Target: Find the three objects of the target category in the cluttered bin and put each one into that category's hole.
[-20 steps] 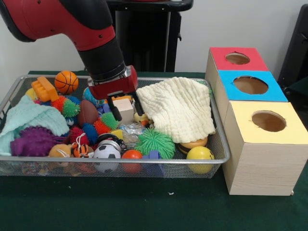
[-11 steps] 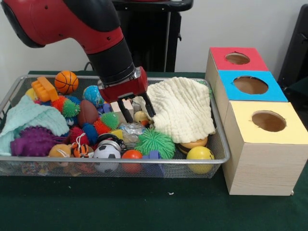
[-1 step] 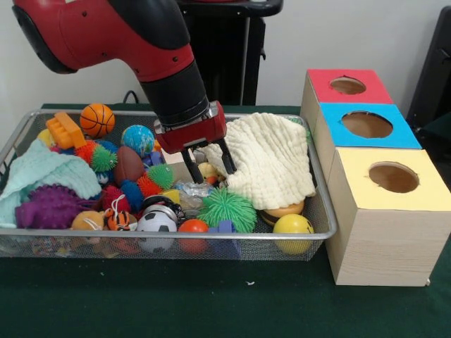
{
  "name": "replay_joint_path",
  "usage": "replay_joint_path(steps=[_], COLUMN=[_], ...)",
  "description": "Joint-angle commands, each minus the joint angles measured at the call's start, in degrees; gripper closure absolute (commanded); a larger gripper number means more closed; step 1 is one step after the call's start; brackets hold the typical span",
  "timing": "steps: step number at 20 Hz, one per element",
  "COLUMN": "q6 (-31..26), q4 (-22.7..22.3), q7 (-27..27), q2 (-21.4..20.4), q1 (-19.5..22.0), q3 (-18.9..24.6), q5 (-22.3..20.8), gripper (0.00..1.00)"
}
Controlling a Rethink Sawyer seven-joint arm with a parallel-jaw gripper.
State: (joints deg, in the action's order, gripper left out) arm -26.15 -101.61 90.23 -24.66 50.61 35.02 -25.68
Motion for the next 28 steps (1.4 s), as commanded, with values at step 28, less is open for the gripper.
replay_joint_path(steps=[28], q6=[-1.79], q4=[5.94], q7=[-6.45], q2=[1.83], q1=[-0.84], q3=[-3.4], q5=[-12.66], gripper=[0.0])
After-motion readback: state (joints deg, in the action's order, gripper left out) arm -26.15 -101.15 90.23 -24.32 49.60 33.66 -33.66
